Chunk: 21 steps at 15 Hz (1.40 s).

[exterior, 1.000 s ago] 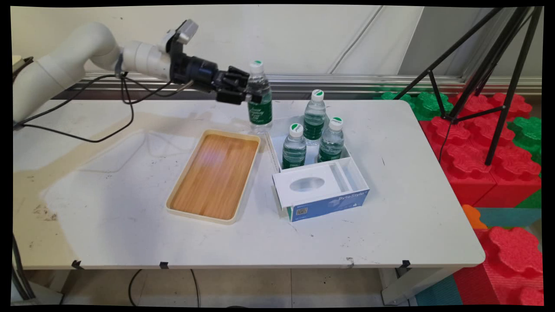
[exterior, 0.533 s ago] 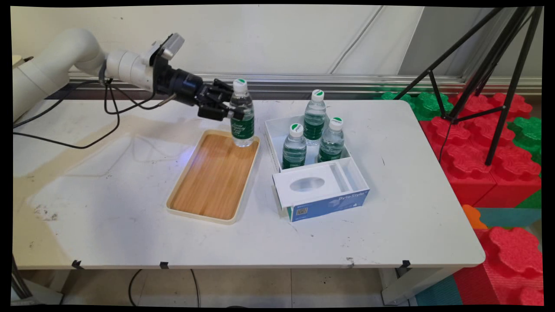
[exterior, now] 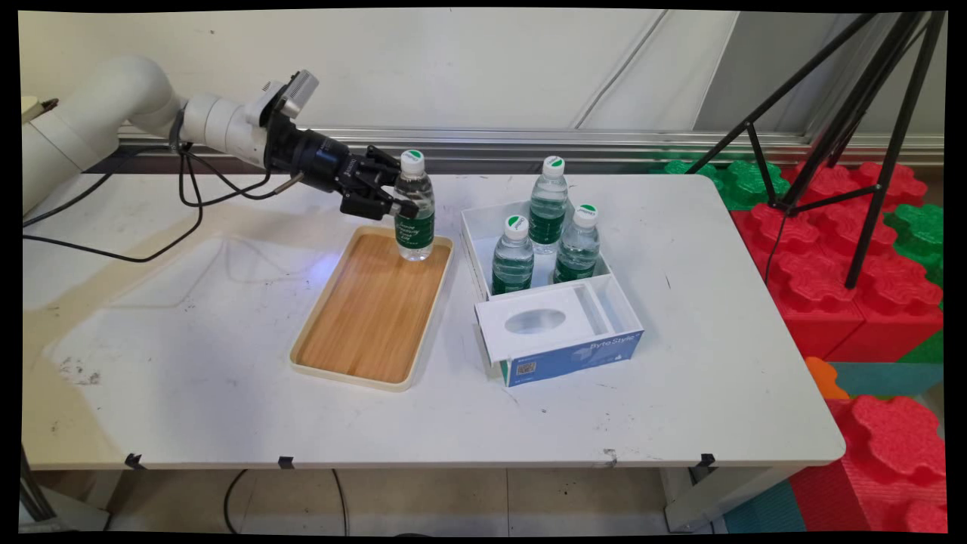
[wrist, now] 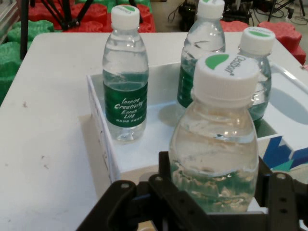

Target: Place the picked object on the tray

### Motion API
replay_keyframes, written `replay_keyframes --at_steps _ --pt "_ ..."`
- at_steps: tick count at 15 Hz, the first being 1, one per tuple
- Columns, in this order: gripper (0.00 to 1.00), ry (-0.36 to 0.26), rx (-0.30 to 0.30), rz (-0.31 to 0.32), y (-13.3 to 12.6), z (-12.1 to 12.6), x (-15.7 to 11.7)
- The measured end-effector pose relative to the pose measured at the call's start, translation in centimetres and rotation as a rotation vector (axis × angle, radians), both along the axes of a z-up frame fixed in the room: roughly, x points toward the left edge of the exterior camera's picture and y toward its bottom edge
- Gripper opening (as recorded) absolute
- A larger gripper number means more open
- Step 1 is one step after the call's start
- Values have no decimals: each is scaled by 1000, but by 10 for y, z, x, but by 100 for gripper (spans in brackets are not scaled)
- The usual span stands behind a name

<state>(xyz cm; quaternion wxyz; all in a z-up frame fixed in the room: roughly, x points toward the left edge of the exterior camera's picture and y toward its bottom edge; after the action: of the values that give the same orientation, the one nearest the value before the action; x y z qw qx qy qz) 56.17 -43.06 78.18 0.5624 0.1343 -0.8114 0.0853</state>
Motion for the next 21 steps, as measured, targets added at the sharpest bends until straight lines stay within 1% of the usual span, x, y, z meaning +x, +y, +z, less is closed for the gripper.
replay_keyframes --at_steps 7,21 --pt "0 -25 2 11 -2 -11 5" --pt "0 -23 -6 32 -14 -21 -3"
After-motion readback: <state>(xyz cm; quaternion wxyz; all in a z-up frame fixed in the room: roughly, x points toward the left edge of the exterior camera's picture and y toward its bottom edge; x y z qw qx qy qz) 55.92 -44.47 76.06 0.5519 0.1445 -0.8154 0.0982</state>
